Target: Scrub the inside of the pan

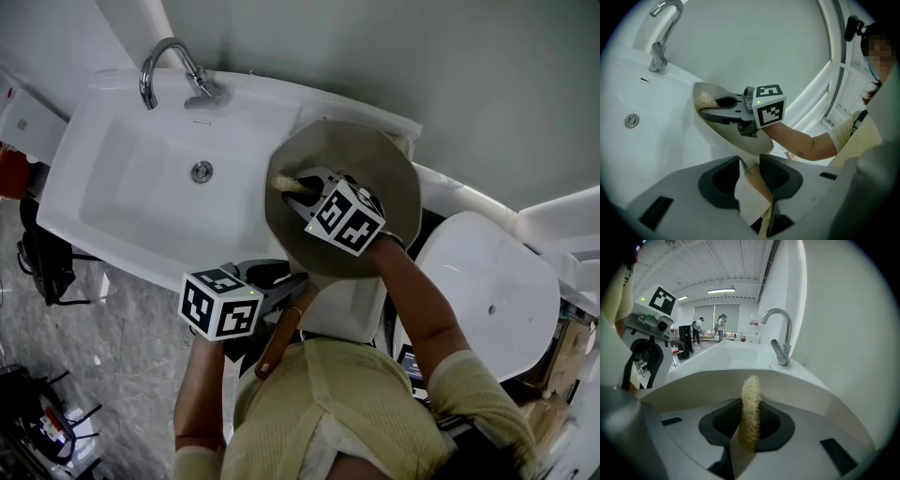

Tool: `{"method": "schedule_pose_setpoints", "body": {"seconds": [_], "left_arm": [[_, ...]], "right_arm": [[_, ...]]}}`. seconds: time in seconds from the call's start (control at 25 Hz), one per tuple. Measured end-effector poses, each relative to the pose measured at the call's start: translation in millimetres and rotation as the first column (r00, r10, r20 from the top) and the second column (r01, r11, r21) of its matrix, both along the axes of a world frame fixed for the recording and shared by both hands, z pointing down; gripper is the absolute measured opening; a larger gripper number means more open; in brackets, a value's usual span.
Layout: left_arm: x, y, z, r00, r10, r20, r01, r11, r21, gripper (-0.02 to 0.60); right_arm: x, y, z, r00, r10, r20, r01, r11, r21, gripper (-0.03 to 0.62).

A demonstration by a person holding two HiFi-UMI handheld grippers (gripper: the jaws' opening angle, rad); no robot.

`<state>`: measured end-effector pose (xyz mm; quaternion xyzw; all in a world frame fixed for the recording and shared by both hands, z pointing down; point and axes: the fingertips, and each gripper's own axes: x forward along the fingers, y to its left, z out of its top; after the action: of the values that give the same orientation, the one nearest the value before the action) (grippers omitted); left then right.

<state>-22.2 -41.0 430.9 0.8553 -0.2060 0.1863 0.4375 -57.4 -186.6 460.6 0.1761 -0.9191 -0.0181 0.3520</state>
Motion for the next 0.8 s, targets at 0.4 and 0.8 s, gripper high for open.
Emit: {"method": "schedule_pose_setpoints", "body": {"seconds": [0.4,0.8], "left_arm": [[0.1,-0.7,0.3,1.000,-0.001,-0.005,0.001,1.000,-0.001,0.178],[0.5,-0.6,0.1,1.000,0.005,-0.007,-0.005,1.000,-0.001,0.178]], "right_arm": [[-1.8,31.6,6.4,0.992,-0.126,-0.026,0.123,0.989,-0.085,0.084],[4.7,63.5,10.4,0.966,-0.253,-0.056,0.240,0.956,-0.170,0.084]]}}
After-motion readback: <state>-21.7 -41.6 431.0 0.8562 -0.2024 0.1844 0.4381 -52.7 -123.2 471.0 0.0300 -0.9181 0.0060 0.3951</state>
